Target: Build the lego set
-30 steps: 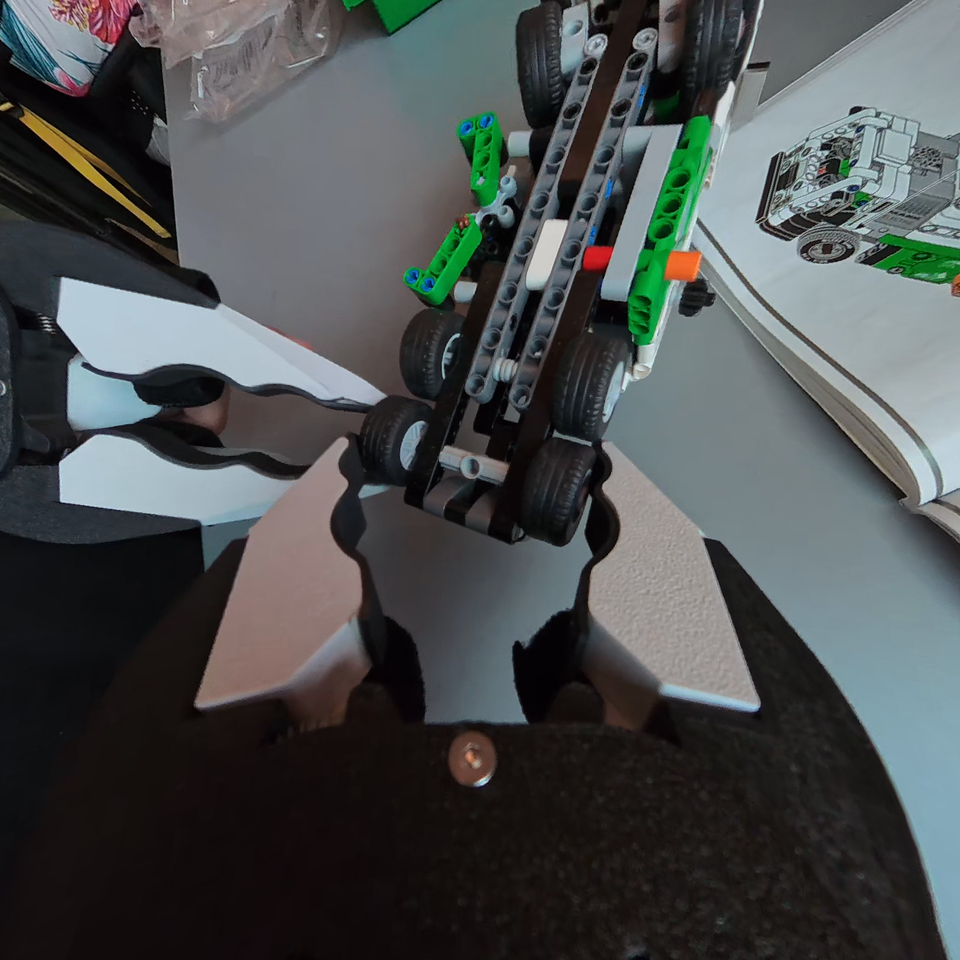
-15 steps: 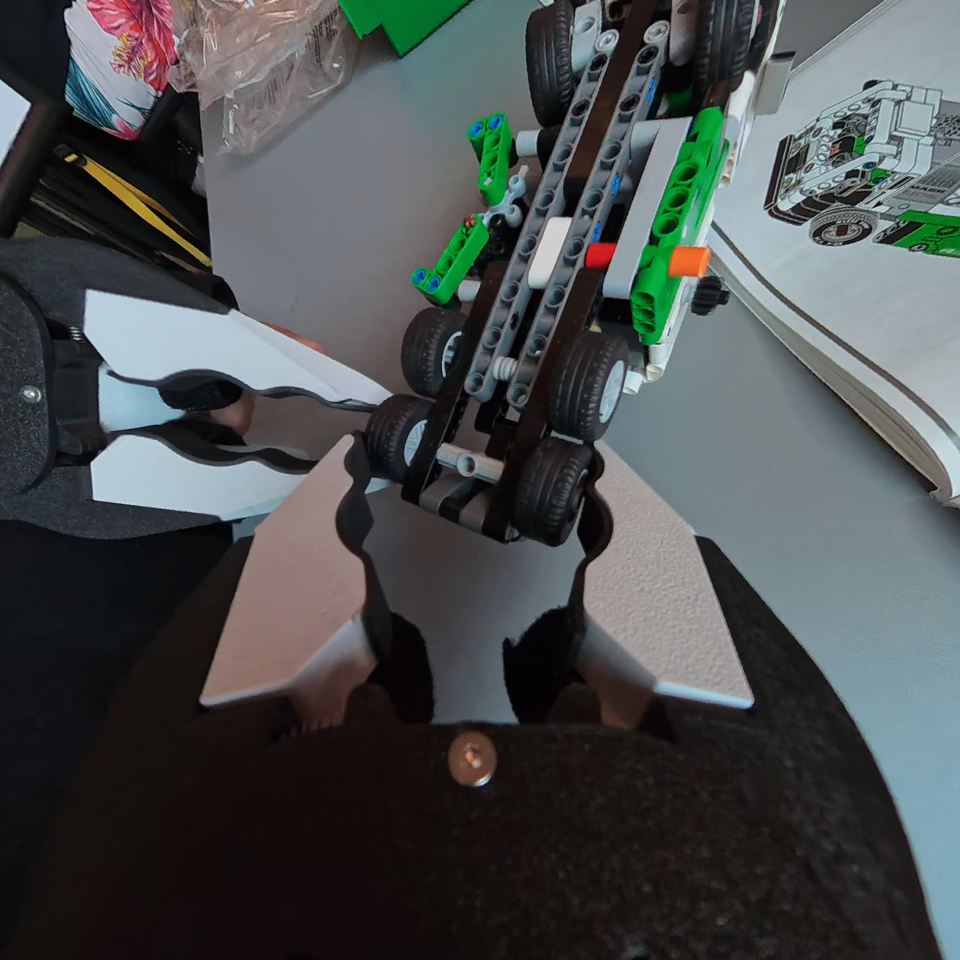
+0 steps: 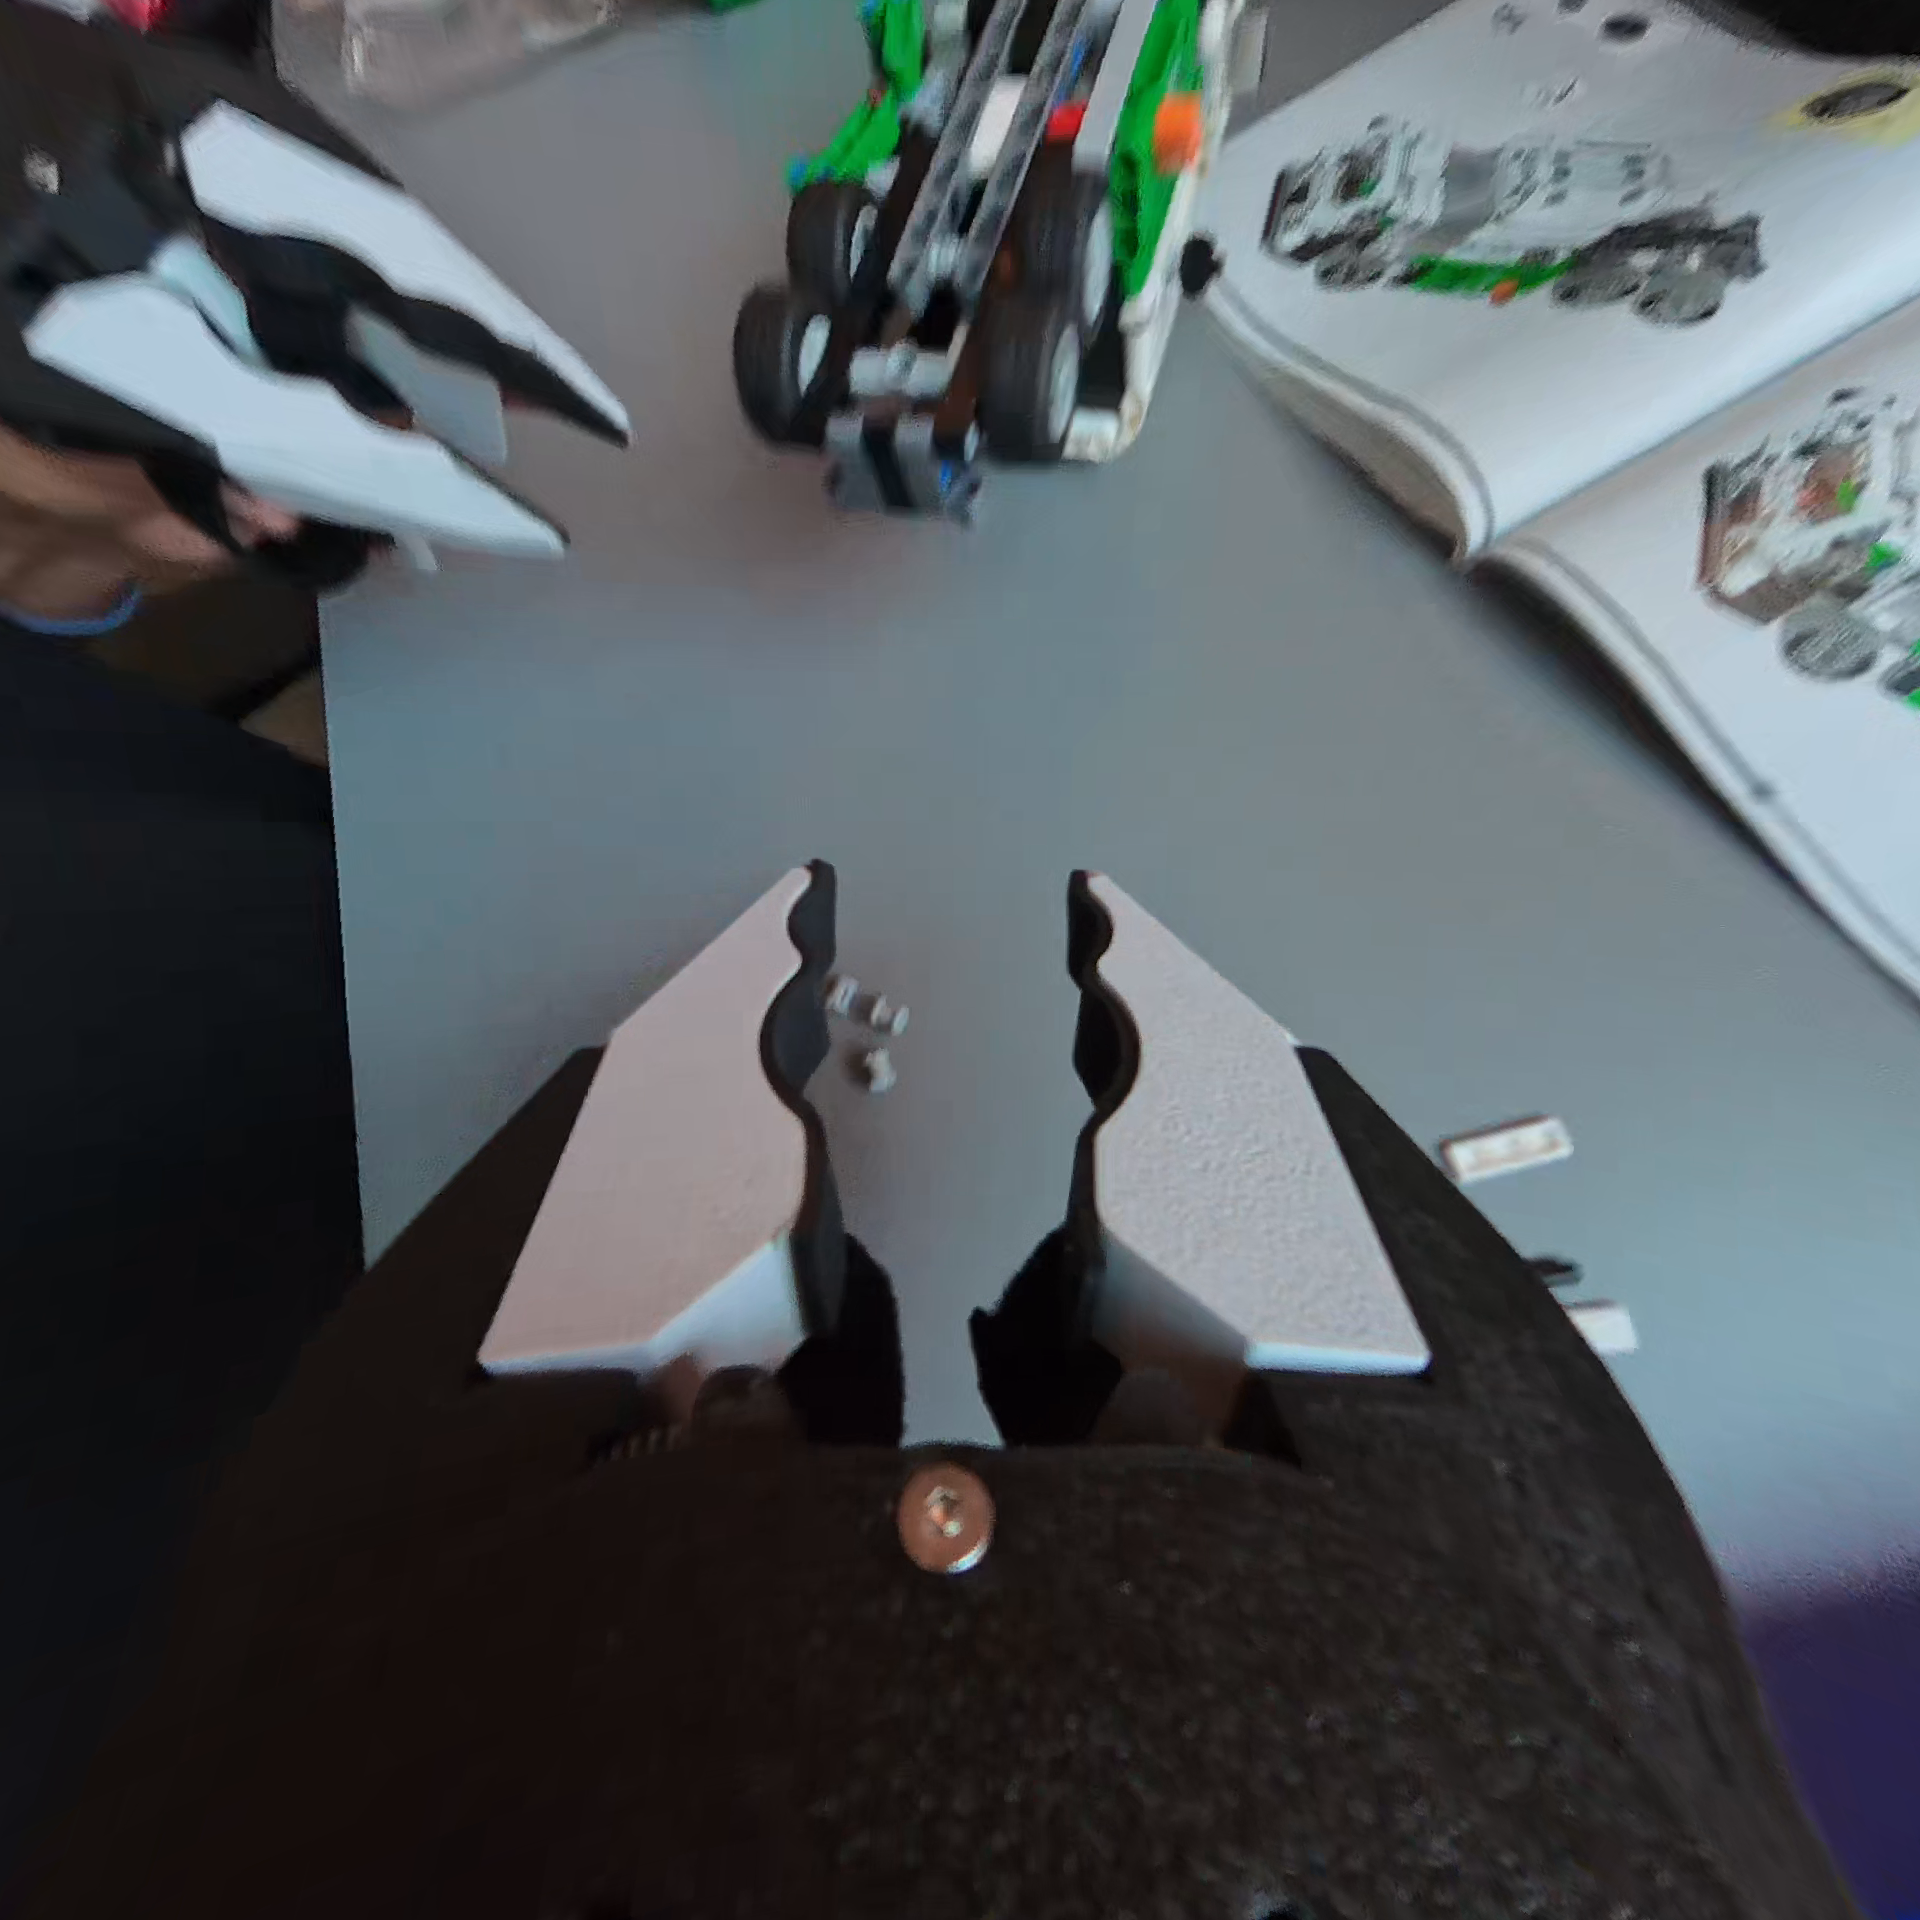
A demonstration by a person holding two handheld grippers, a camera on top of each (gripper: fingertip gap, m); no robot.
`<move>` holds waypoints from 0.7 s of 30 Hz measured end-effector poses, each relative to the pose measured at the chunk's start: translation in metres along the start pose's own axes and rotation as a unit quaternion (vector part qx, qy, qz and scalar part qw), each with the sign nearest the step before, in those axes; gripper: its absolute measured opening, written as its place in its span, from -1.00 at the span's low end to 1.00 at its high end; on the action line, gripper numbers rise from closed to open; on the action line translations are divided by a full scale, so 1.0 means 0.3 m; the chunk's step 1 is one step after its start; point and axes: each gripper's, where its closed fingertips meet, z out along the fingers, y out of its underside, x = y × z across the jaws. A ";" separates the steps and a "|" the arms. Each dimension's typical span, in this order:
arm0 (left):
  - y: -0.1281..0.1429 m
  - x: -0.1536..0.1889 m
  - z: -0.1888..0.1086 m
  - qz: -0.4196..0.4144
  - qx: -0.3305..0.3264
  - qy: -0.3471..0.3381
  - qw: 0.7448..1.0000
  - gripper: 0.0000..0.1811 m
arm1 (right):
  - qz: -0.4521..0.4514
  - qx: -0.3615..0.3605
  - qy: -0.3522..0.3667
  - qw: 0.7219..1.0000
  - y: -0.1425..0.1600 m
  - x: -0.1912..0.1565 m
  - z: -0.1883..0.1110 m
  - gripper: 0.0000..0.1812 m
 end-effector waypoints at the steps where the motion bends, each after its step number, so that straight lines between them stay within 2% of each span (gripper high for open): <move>1: 0.003 0.021 0.002 -0.010 0.008 0.016 1.000 -0.71 | -0.010 -0.011 0.007 1.000 0.061 -0.013 -0.001 -0.60; 4: 0.031 0.052 0.019 -0.025 0.014 0.034 0.999 -0.72 | -0.015 -0.040 0.017 0.999 0.208 -0.042 0.034 -0.63; 6: 0.044 0.072 0.027 -0.014 0.008 0.042 0.999 -0.72 | -0.017 -0.040 0.000 0.999 0.245 -0.071 0.054 -0.61; 9: 0.044 0.109 0.019 0.026 0.014 0.051 0.998 -0.73 | -0.023 -0.016 -0.037 0.999 0.233 -0.124 0.037 -0.61; 12: 0.060 0.135 0.028 0.042 -0.003 0.068 0.997 -0.73 | -0.045 -0.020 -0.045 0.998 0.249 -0.167 0.022 -0.63; 15: 0.075 0.154 0.036 0.051 -0.018 0.083 0.995 -0.73 | -0.068 -0.022 -0.038 0.997 0.271 -0.206 0.032 -0.65; 21: 0.082 0.190 0.031 0.072 -0.020 0.110 0.991 -0.73 | -0.089 -0.007 -0.007 0.996 0.264 -0.210 0.058 -0.76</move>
